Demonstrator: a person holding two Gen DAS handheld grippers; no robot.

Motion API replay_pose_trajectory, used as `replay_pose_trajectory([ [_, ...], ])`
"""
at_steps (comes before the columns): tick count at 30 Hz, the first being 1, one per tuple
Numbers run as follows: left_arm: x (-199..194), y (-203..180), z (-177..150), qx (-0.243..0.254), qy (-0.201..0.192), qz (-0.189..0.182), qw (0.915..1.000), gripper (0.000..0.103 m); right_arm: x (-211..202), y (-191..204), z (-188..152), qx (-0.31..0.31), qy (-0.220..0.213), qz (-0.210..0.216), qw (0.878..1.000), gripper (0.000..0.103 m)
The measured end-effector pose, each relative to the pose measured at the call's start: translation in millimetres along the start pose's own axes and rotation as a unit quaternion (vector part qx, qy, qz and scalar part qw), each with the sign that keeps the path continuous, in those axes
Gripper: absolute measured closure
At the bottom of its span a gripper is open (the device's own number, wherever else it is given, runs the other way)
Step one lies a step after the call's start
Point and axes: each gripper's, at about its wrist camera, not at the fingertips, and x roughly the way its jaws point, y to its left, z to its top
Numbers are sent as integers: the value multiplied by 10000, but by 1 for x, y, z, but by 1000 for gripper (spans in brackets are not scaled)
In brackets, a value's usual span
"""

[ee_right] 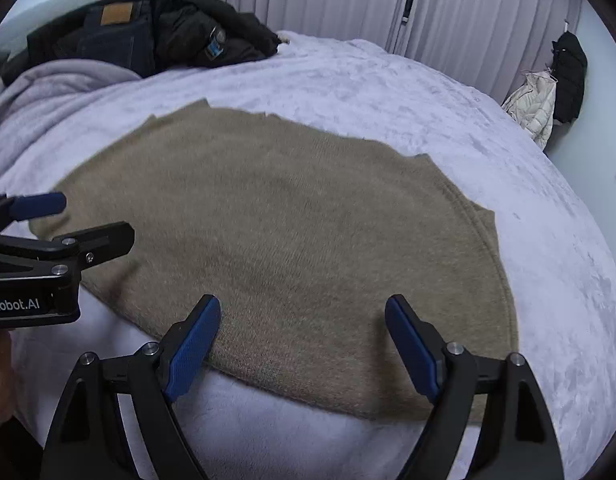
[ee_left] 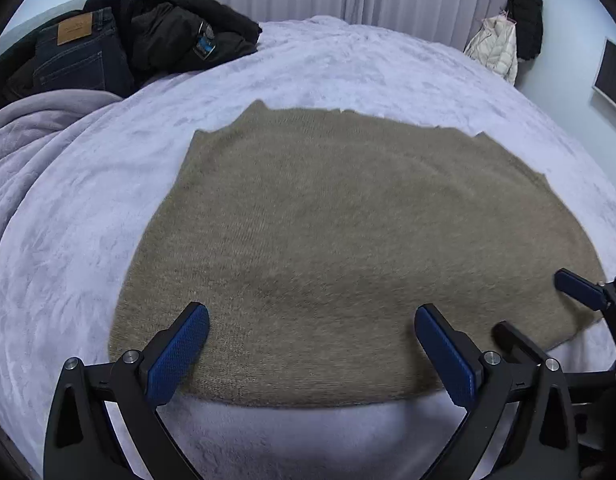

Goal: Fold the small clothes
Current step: 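Smooth the flipped sweater flat with both open tools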

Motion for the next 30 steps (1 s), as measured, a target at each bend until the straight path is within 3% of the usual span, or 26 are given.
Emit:
replay_pose_trajectory([
  [1, 8, 9, -4, -109, 116, 27, 9999, 0, 8, -3, -4, 38, 120, 5, 9999, 16],
  [4, 1, 31, -10, -324, -25, -250, 9992, 0, 8, -36, -14, 593, 148, 262, 9978, 16],
  [6, -4, 38, -16, -262, -76, -150, 9995, 0, 5, -60, -21, 816, 159, 168, 9964, 16],
  [9, -12, 45, -25, -252, -93, -289, 9992, 0, 3, -95, -35, 1135, 155, 99, 9934, 16],
  [13, -31, 47, -20, -196, -118, -56, 9997, 0, -11, -113, -46, 1427, 102, 309, 9892, 16],
  [17, -46, 44, 8, -447, -329, -585, 9967, 0, -32, -112, -36, 1579, -64, 459, 9864, 16],
  [19, -35, 29, 26, -388, -298, -702, 9963, 0, -34, -108, -26, 1515, -188, 444, 9873, 16],
  [21, -15, 11, 42, -171, -185, -524, 9983, 0, -22, -101, -12, 1424, -102, 271, 9894, 16],
  [23, 10, 1, 58, -157, 18, -247, 9996, 0, -2, -98, 1, 1497, 172, 137, 9885, 16],
  [27, 57, 7, 84, -482, 585, -92, 9971, 0, 35, -96, 27, 1525, 589, -98, 9865, 13],
  [30, 69, 5, 101, -409, 700, 129, 9966, 0, 62, -98, 53, 1368, 1016, -402, 9846, 9],
])
